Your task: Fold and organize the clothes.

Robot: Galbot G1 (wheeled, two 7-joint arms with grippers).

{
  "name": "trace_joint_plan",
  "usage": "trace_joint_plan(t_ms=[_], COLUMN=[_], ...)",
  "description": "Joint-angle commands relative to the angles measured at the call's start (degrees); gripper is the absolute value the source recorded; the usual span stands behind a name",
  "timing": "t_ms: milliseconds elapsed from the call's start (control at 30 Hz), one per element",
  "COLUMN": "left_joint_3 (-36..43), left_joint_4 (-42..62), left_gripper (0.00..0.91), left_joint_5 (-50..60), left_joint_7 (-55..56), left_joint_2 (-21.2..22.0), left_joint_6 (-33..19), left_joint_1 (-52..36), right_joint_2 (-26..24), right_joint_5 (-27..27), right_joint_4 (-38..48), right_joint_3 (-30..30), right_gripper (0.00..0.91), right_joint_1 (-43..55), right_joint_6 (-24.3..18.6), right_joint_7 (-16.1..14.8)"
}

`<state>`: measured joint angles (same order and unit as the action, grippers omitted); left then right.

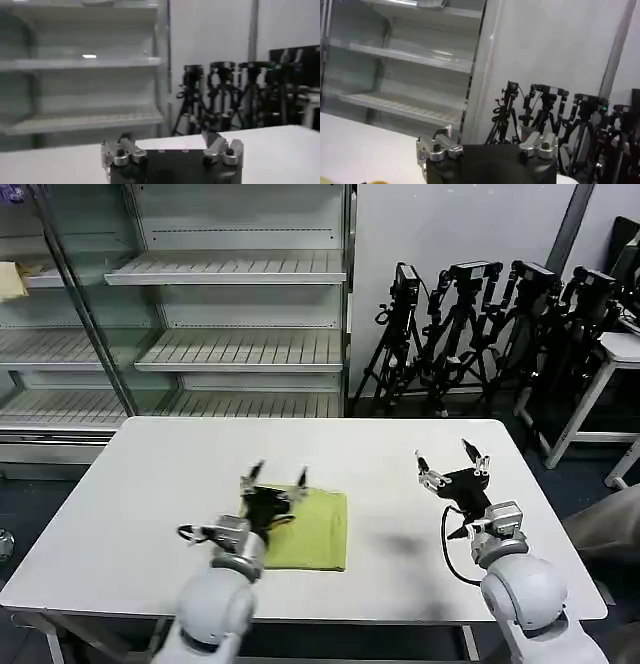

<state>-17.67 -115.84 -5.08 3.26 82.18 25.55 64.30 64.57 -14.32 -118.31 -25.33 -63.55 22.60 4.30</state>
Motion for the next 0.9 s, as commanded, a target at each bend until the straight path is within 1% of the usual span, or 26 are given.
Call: trace_joint_plan(t_ms=[33, 133, 200, 233, 300, 367, 400, 567, 833, 900], left_joint_3=[-23.0, -23.1, -22.9, -23.0, -23.1, -23.2, -23.2, -22.8, -21.9, -21.9], left_joint_4=[7.4, 7.8, 7.9, 8.0, 8.3, 8.4, 8.5, 7.8, 6.8, 6.1], left_gripper=[0.907, 0.907, 0.907, 0.907, 0.907, 0.907, 0.907, 0.907, 0.907, 0.907], left_joint_5=[-2.2, -3.2, -3.4, -3.4, -3.9, -4.1, -4.1, -4.3, -4.0, -4.1], left_joint_7=[-16.1, -16.2, -16.4, -16.4, -16.6, -16.9, -17.1, -17.2, -17.1, -16.5], left_joint_2=[-11.7, -12.5, -12.5, -12.5, -12.3, -12.4, -12.4, -12.3, -12.5, -12.5], left_joint_6=[-13.5, -13.6, -14.2, -14.5, -15.1, -15.7, -16.2, -16.4, -16.5, -16.1], left_joint_1=[0.5, 1.3, 1.6, 1.5, 1.4, 1.3, 1.4, 2.0, 1.9, 2.2], right_joint_2=[1.8, 2.4, 2.7, 3.0, 3.2, 3.5, 3.7, 4.2, 4.9, 5.1], right_joint_5=[0.2, 0.4, 1.7, 2.2, 2.6, 3.3, 4.6, 6.2, 8.2, 8.9], right_joint_4=[4.3, 5.4, 5.5, 5.6, 5.8, 6.2, 6.7, 7.2, 8.0, 8.7], right_joint_3=[3.4, 4.2, 4.6, 5.1, 5.5, 6.0, 6.3, 6.5, 7.0, 7.5], right_gripper=[0.907, 0.907, 0.907, 0.907, 0.907, 0.907, 0.907, 0.907, 0.907, 0.907], right_joint_1=[4.7, 5.5, 5.8, 5.8, 5.9, 5.9, 5.8, 5.7, 6.3, 6.7], right_joint_6=[-0.6, -0.5, 1.3, 1.0, 1.1, 0.3, -0.3, -2.3, -3.3, -3.7], right_joint_7=[1.2, 1.6, 1.9, 2.3, 2.2, 1.8, 1.5, 1.4, 1.5, 1.9])
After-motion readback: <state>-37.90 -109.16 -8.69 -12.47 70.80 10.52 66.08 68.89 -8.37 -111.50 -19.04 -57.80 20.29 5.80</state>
